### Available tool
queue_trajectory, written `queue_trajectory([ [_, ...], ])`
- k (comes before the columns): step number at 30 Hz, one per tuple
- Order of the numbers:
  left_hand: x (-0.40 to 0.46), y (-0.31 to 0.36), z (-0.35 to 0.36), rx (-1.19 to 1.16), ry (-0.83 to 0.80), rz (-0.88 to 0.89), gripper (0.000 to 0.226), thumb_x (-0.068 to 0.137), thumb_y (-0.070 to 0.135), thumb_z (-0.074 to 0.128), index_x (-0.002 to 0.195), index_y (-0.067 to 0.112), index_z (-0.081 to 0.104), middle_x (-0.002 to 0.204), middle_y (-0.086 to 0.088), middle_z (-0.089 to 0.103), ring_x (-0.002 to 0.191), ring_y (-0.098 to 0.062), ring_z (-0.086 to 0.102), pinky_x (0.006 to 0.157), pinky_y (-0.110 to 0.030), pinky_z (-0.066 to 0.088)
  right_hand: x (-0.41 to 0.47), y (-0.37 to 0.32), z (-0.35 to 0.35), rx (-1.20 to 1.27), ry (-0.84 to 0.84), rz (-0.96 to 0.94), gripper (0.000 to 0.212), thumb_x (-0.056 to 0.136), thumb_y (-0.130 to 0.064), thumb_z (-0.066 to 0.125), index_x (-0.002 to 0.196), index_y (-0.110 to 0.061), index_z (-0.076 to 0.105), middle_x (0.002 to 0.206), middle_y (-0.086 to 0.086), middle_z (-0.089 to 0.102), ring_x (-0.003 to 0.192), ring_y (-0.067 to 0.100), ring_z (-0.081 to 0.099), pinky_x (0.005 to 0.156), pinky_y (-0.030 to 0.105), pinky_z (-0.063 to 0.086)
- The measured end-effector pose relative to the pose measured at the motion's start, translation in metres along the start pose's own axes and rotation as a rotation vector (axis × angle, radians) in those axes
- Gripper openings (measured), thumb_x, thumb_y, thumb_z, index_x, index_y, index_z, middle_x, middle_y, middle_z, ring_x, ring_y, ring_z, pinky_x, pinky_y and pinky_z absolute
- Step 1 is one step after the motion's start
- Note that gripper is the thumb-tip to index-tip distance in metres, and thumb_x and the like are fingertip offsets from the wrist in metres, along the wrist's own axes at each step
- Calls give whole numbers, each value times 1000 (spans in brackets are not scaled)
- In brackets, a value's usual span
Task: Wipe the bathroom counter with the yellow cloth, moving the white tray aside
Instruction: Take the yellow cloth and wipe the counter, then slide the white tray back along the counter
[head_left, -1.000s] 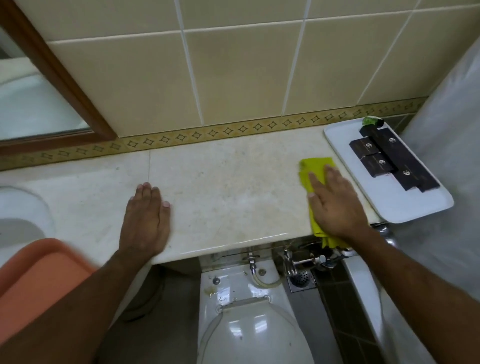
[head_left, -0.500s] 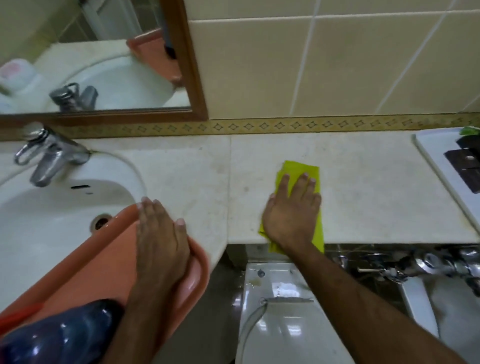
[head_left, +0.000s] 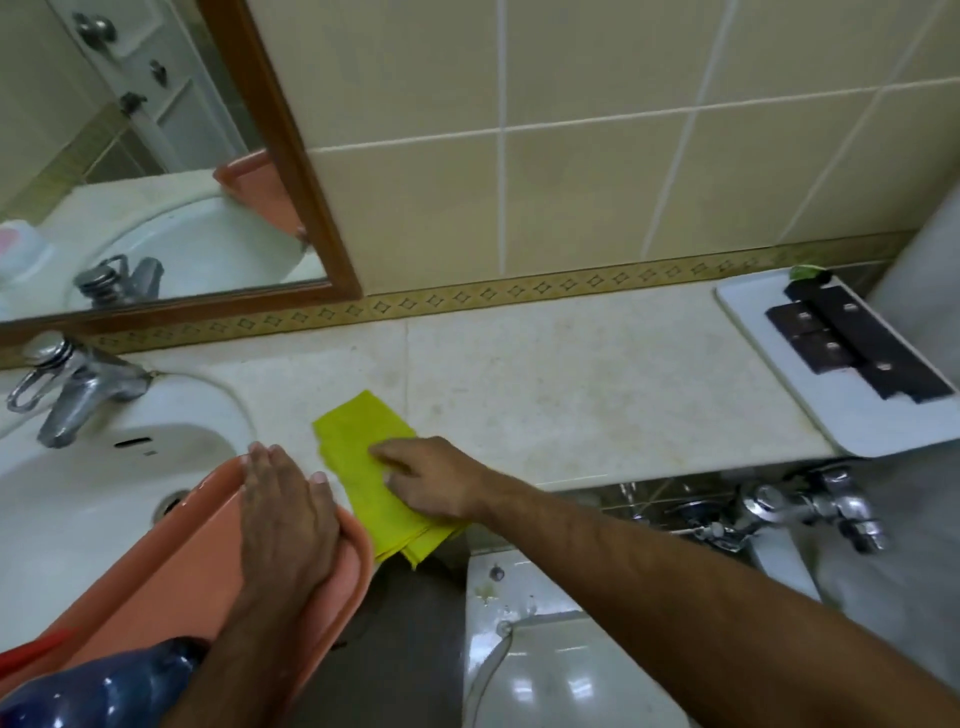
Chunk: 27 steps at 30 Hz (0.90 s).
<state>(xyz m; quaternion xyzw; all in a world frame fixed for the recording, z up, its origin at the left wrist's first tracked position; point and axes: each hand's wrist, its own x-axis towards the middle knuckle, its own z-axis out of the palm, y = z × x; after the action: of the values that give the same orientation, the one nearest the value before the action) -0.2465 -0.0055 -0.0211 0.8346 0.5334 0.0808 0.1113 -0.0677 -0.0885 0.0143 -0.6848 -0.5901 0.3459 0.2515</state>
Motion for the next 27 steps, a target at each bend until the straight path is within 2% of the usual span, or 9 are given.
queue_trajectory([
  [2,1,6,-12,95,-17,18,76,93,42,18,143,-14,27,152,-36,24,144,-44,21,118,-54,18,-36,11,-25,-17,17,-57,29,95,-15,56,120,-7,68,126,11,68,115,24,60,90,23,40],
  [4,2,32,-22,136,-20,69,76,93,44,19,143,-13,28,151,-37,26,143,-46,23,118,-54,18,-79,32,-51,-24,67,-58,23,93,-20,58,106,-9,75,109,6,75,96,18,66,78,23,44],
  [9,14,166,-12,62,-1,298,75,94,47,23,145,-8,29,152,-33,27,144,-43,24,119,-50,20,-176,106,-128,-54,244,188,25,93,-32,56,101,-17,74,102,-3,76,89,11,65,82,31,52],
  [13,21,305,22,-50,-105,482,74,99,51,22,150,-2,22,158,-22,23,148,-32,21,120,-41,17,-249,165,-184,121,680,449,19,92,-26,61,99,-16,76,98,-4,76,92,13,67,86,28,51],
  [15,24,374,47,-134,-164,505,73,98,53,21,145,-2,32,152,-23,36,141,-35,34,116,-43,28,-283,191,-202,200,980,635,17,91,-26,61,95,-16,75,90,-4,74,85,14,66,79,25,48],
  [18,24,467,75,-289,-218,409,61,99,48,28,125,-3,50,130,-25,56,118,-40,53,96,-43,43,-320,225,-207,390,1372,962,29,87,-28,66,109,-10,68,98,3,72,89,23,65,77,26,45],
  [21,32,530,95,-407,-273,205,49,98,35,39,128,-3,52,132,-23,56,120,-39,53,96,-41,44,-330,255,-201,883,1420,1081,43,81,-28,76,109,2,63,91,10,70,78,29,69,68,37,59],
  [23,45,552,109,-426,-282,116,43,93,27,46,123,-2,58,128,-21,60,116,-38,56,94,-40,47,-330,265,-201,1223,1394,1021,30,85,-19,75,98,6,64,80,15,69,66,28,69,52,31,61],
  [27,72,568,128,-386,-242,128,30,78,9,53,101,-1,69,110,-20,69,102,-38,63,83,-36,51,-322,280,-200,1256,1416,956,22,86,-9,73,97,6,64,77,19,70,60,23,70,52,30,61],
])
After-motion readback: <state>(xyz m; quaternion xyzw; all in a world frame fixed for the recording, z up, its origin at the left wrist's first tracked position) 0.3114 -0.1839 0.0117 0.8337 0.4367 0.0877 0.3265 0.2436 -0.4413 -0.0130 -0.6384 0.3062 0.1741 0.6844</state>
